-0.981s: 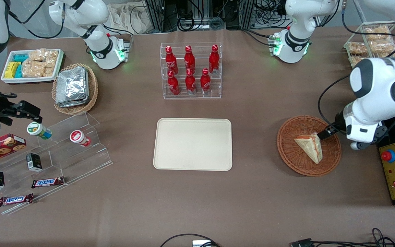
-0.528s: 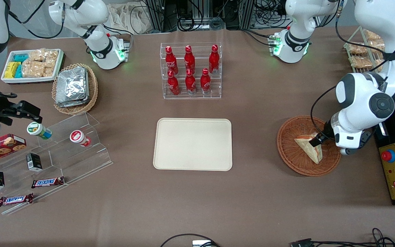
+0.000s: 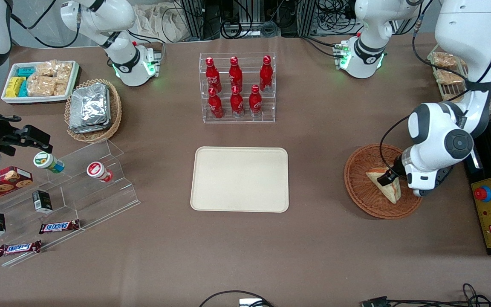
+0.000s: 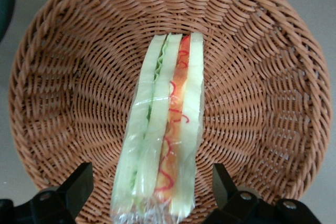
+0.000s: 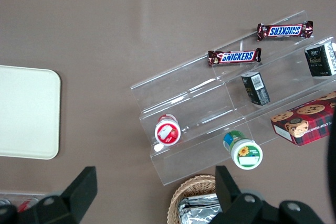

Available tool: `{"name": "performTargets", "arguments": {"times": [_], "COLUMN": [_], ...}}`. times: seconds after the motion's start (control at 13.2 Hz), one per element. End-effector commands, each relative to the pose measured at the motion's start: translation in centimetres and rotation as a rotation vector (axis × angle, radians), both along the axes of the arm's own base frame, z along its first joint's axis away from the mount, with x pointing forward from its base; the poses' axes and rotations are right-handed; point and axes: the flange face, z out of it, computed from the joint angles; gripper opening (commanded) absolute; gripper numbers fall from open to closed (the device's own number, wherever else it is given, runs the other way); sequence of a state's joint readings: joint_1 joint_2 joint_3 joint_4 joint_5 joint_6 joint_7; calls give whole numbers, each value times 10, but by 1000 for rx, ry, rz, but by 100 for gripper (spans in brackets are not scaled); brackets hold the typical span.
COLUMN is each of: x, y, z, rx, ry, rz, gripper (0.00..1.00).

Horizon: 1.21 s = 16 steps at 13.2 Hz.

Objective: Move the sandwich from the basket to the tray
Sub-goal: 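Lower the open left gripper around the sandwich and close it, then lift the sandwich out of the basket and carry it toward the cream tray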

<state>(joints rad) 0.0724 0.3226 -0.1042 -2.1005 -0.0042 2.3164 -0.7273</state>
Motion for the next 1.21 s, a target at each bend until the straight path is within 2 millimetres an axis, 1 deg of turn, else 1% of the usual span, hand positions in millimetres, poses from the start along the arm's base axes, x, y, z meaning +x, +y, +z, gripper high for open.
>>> {"name": "performTargets", "arguments": {"times": [0.0, 0.08, 0.15, 0.23, 0.38, 0.53, 0.68, 0.83, 0.98, 1.06, 1.13], "x": [0, 0, 0, 1, 2, 8, 21, 36, 46, 50, 51], "y": [-1, -1, -1, -1, -2, -4, -8, -7, -9, -17, -20], "z": [-4, -5, -5, -5, -3, 8, 32, 66, 100, 120, 142], "rx": [-6, -6, -6, -6, -6, -7, -3, 4, -1, -5, -2], "ry": [-9, -8, -9, -8, -8, -11, 24, 61, 66, 57, 44], "rz": [19, 19, 19, 15, 13, 4, -22, -33, -74, -117, -156], "gripper": [86, 65, 36, 18, 0, 0, 0, 0, 0, 0, 0]}}
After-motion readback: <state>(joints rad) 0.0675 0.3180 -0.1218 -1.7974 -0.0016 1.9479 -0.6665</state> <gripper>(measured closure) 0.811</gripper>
